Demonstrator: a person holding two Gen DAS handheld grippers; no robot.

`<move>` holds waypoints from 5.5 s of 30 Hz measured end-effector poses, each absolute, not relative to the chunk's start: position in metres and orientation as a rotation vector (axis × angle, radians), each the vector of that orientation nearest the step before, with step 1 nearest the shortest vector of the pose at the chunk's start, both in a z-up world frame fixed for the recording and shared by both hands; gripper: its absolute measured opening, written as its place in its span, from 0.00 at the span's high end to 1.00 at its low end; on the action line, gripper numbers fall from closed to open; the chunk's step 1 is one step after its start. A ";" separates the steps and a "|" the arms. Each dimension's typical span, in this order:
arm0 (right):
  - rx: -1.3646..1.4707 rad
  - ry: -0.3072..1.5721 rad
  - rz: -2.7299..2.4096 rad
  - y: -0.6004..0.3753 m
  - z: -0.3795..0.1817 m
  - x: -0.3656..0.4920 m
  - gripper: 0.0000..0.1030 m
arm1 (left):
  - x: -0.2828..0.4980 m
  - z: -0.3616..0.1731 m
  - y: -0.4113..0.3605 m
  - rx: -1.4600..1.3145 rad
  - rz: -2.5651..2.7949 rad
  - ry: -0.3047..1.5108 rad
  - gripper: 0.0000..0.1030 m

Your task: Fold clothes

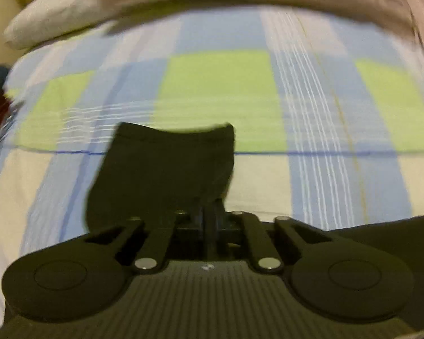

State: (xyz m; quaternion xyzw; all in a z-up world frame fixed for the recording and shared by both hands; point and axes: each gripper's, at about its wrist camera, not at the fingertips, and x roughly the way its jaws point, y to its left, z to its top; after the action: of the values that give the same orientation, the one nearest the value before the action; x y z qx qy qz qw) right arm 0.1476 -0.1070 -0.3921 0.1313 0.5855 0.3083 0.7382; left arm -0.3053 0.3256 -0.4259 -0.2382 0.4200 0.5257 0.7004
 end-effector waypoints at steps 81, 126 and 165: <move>0.569 1.016 0.795 -0.209 -0.444 0.126 0.61 | -0.640 -0.469 0.179 -0.990 1.199 -0.028 0.88; 0.047 0.749 0.869 -0.172 -0.419 0.067 0.73 | -0.543 -0.444 0.151 -0.442 1.208 0.524 0.90; 0.050 0.885 0.876 -0.172 -0.406 0.021 1.00 | -0.482 -0.418 0.126 -0.393 1.051 0.549 0.90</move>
State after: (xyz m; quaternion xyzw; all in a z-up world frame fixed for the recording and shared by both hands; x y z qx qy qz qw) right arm 0.0208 -0.1724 -0.4058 0.0234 0.4146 0.4101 0.8120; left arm -0.4822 0.1262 -0.4181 -0.1841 0.2569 0.4921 0.8111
